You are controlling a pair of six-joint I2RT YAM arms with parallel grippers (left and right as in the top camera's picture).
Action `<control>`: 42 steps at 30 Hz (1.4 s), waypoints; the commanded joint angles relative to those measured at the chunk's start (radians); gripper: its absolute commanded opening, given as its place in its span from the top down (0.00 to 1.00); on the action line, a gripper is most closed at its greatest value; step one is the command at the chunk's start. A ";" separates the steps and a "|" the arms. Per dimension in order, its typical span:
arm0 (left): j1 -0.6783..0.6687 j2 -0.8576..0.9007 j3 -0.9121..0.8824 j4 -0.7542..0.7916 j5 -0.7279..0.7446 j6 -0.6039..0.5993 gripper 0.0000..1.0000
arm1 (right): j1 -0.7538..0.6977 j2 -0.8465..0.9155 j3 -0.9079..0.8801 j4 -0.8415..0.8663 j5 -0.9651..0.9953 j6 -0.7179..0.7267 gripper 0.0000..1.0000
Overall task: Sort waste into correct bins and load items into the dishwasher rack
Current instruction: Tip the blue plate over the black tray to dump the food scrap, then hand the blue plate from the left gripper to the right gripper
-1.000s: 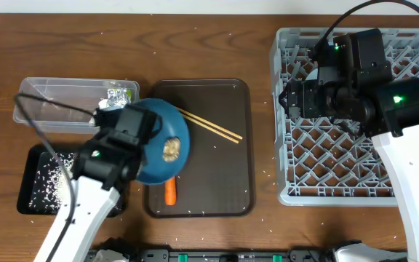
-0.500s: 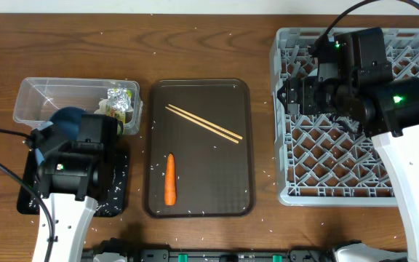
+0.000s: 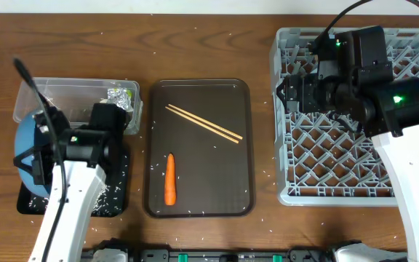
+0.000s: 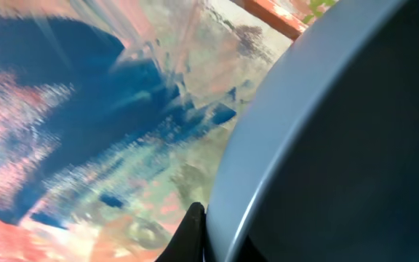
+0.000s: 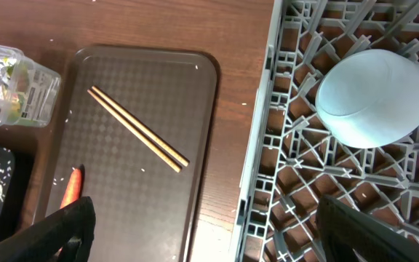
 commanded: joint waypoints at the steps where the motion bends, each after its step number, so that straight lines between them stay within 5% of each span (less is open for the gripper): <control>1: -0.008 -0.003 0.011 -0.003 -0.090 0.011 0.94 | -0.005 -0.007 0.002 0.006 0.006 0.000 0.09; 16: -0.008 -0.025 -0.007 0.068 -0.034 0.004 0.94 | -0.005 -0.007 0.002 0.003 0.006 0.001 0.11; 21: -0.008 -0.105 0.052 0.145 0.315 0.031 0.94 | -0.032 -0.009 0.002 0.015 0.005 0.026 0.11; 24: -0.008 -0.156 0.108 0.212 0.673 0.159 0.94 | -0.088 -0.013 0.002 0.015 -0.036 0.050 0.11; 33: -0.008 -0.210 0.158 0.480 1.566 0.252 0.94 | -0.219 -0.006 0.002 0.027 -0.498 -0.113 0.15; 42: -0.028 -0.167 0.158 0.610 1.886 0.251 0.94 | -0.093 -0.004 -0.002 0.074 -0.554 -0.151 0.01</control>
